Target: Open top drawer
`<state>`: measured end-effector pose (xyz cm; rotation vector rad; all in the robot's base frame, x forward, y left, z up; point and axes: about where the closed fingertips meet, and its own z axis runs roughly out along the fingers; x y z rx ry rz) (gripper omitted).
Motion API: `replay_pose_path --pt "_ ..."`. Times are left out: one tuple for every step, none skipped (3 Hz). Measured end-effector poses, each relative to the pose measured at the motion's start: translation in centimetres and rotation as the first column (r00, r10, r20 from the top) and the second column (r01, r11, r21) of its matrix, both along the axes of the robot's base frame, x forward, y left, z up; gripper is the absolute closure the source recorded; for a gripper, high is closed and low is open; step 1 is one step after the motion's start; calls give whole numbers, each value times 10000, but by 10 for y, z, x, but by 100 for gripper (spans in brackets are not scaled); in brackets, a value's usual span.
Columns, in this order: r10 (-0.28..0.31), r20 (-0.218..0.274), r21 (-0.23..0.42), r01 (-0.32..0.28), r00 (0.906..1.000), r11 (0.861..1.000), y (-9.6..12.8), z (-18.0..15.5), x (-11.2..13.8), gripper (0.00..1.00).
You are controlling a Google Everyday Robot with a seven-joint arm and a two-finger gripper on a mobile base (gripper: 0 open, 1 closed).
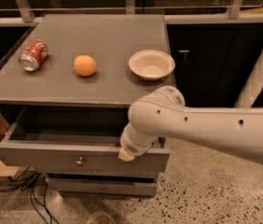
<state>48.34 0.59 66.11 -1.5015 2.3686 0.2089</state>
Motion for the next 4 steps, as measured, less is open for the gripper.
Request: replay_pose_path --pt "177 -192 -150 -180 9997 9997 -4 3 -16 100" --pt "129 -276 -211 -135 9995 9997 -6 1 -14 100" --pt "71 -468 -260 -83 9989 9996 -9 -1 -21 100" --pt "12 -660 -311 -33 9978 9995 -11 -2 -27 100"
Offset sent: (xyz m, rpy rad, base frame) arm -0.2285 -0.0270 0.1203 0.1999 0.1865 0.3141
